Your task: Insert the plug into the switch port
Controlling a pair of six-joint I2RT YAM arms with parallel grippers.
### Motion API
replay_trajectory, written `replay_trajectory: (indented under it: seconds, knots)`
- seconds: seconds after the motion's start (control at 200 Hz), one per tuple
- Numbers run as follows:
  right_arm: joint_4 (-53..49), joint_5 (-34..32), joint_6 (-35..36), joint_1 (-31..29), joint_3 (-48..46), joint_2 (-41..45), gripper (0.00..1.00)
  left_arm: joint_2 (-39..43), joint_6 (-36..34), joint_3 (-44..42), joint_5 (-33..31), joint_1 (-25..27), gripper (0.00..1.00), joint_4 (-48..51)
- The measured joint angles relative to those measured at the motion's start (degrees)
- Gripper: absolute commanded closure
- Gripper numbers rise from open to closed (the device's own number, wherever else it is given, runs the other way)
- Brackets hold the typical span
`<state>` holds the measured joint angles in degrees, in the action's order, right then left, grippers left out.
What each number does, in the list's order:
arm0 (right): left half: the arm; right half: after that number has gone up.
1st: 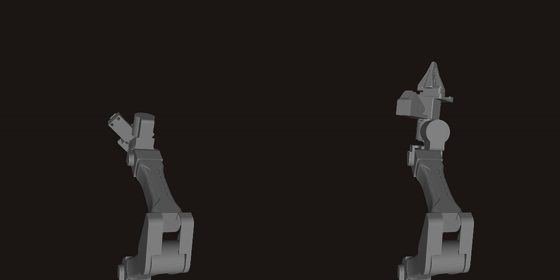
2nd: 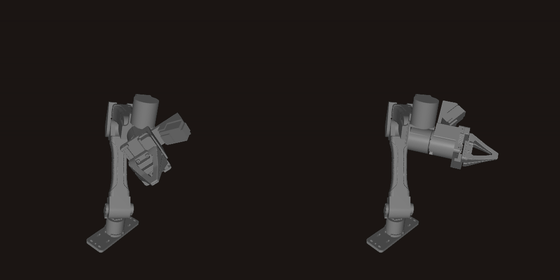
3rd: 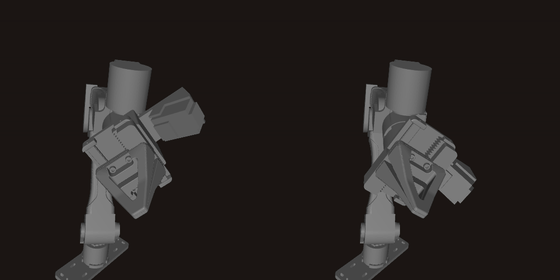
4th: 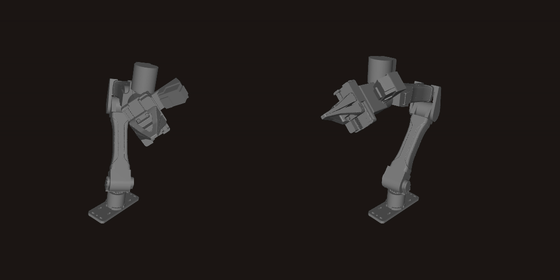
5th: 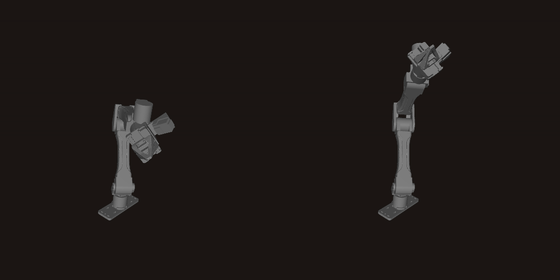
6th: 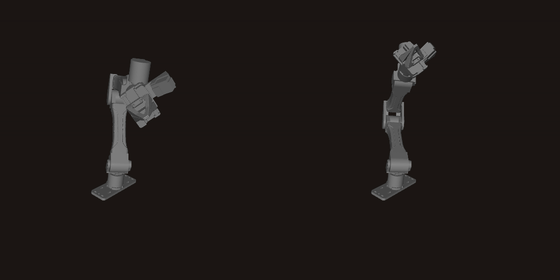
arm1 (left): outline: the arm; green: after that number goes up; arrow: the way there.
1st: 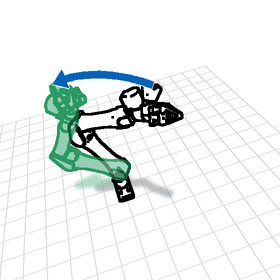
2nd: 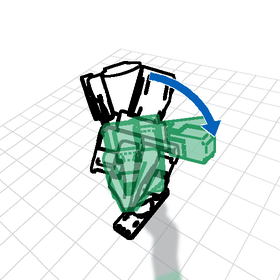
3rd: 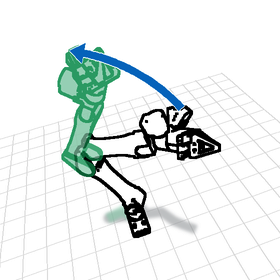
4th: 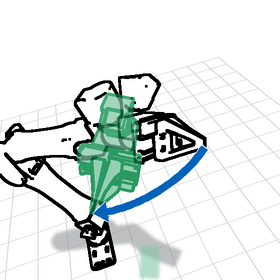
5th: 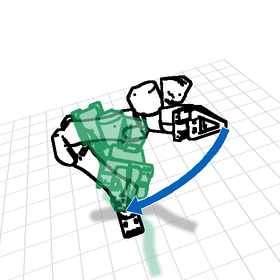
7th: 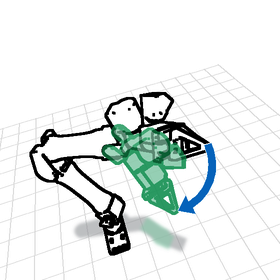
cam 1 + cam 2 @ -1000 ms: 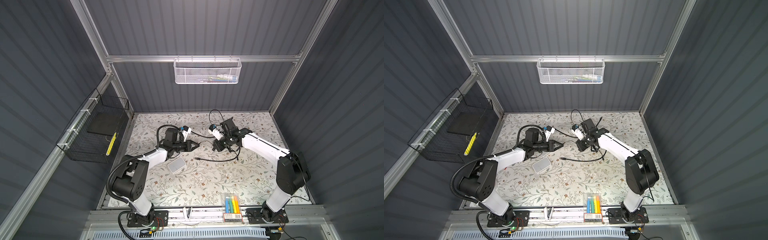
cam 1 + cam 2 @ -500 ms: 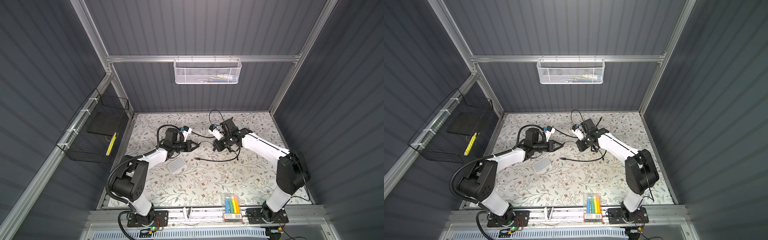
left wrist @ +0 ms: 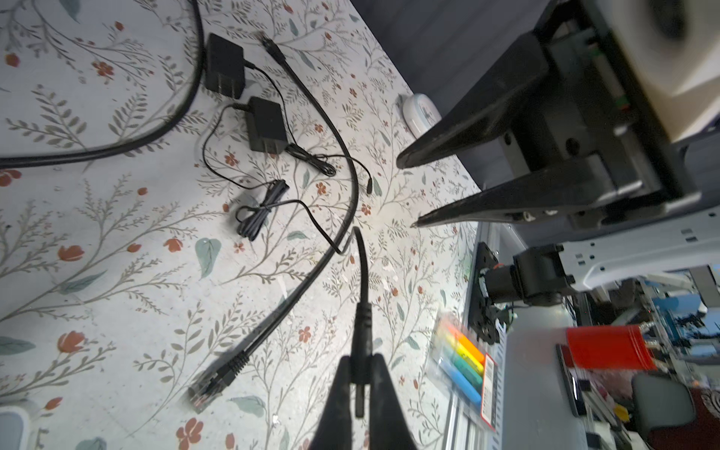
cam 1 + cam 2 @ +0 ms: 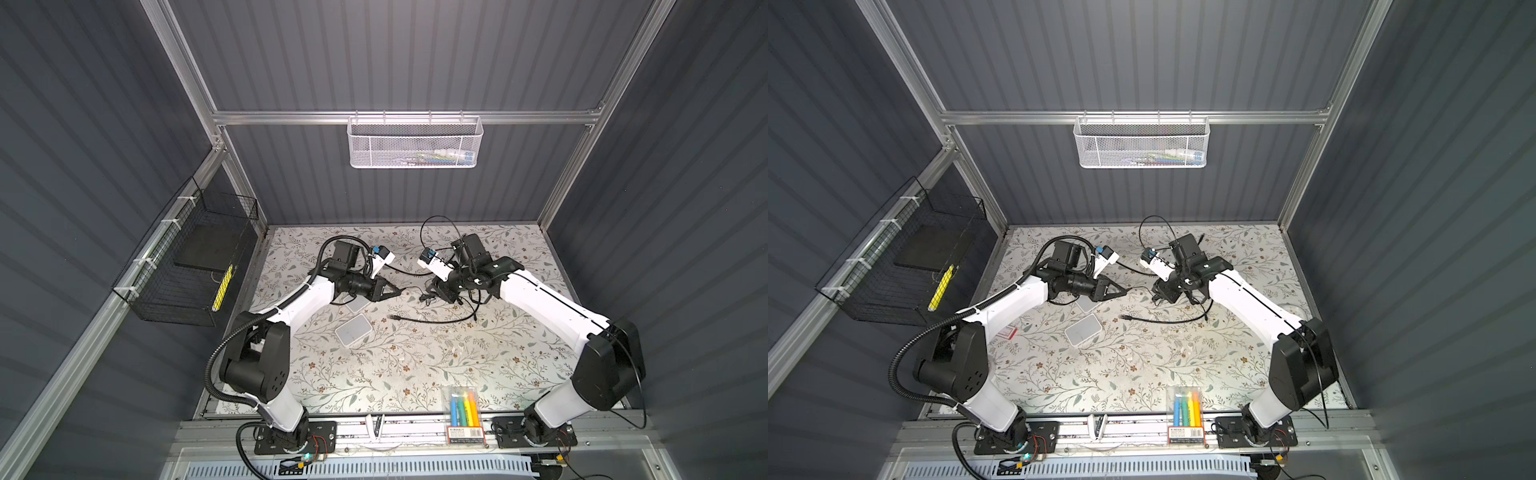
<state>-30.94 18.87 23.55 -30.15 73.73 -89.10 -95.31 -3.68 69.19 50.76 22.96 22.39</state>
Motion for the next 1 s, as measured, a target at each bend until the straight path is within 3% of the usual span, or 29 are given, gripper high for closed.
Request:
replay_trajectory:
  seconds: [0.23,0.455,1.001]
  knots:
    - [3.2,8.2,5.5,-1.6,-2.8,0.7,0.63,-1.2,-8.9,3.2,1.9,0.0,1.00,12.0]
    - [1.2,13.8,9.1,-3.1,2.9,-3.9,0.67,-1.2,-12.6,4.6,2.7,0.0,1.00,17.3]
    - [-1.8,15.7,11.9,-6.4,5.4,-7.5,0.73,-1.0,-15.1,4.7,4.4,0.3,1.00,20.1]
